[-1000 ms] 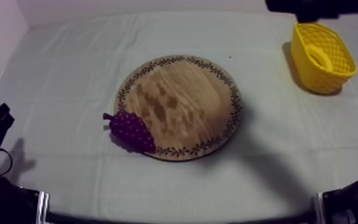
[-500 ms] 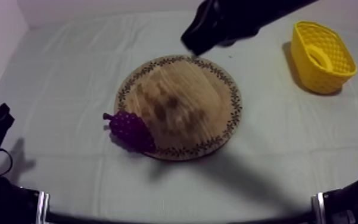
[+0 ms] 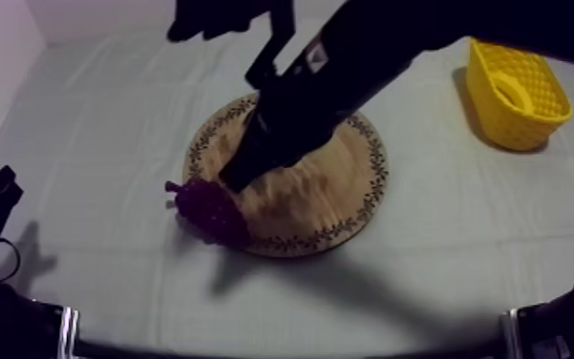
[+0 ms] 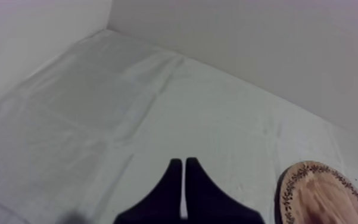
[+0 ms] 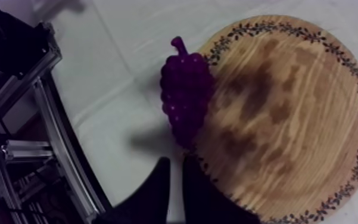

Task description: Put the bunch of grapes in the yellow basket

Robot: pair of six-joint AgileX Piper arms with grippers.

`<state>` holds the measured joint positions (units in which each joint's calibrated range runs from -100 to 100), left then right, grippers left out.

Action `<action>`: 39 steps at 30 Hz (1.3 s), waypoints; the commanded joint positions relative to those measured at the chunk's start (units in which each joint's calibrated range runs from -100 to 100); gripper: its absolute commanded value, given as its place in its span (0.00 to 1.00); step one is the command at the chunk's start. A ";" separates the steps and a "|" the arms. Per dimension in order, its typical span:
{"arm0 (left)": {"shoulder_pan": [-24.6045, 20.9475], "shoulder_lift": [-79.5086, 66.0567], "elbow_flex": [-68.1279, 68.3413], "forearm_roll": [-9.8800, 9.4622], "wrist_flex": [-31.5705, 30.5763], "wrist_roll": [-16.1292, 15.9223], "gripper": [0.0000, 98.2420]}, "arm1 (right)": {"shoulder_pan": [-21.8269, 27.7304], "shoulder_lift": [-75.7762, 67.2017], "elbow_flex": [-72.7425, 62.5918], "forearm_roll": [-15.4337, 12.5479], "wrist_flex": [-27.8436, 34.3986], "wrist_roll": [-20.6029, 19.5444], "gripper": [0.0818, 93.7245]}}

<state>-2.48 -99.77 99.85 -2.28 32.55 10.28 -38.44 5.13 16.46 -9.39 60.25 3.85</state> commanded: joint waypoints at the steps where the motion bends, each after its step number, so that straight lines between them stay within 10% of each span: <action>1: -0.01 0.03 0.04 0.01 0.03 0.00 0.00 | -0.45 2.12 -1.37 0.18 0.32 -0.48 0.13; 14: -0.01 0.03 0.04 0.01 0.03 0.00 0.00 | -1.30 11.51 -11.15 -0.19 5.52 -0.66 0.91; 39: -0.01 0.03 0.04 0.01 0.03 0.00 0.00 | -1.59 32.49 -25.29 2.74 4.44 -1.44 0.99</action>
<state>-2.48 -99.77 99.85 -2.28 32.55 10.28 -39.92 37.11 -8.71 -6.69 64.64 2.51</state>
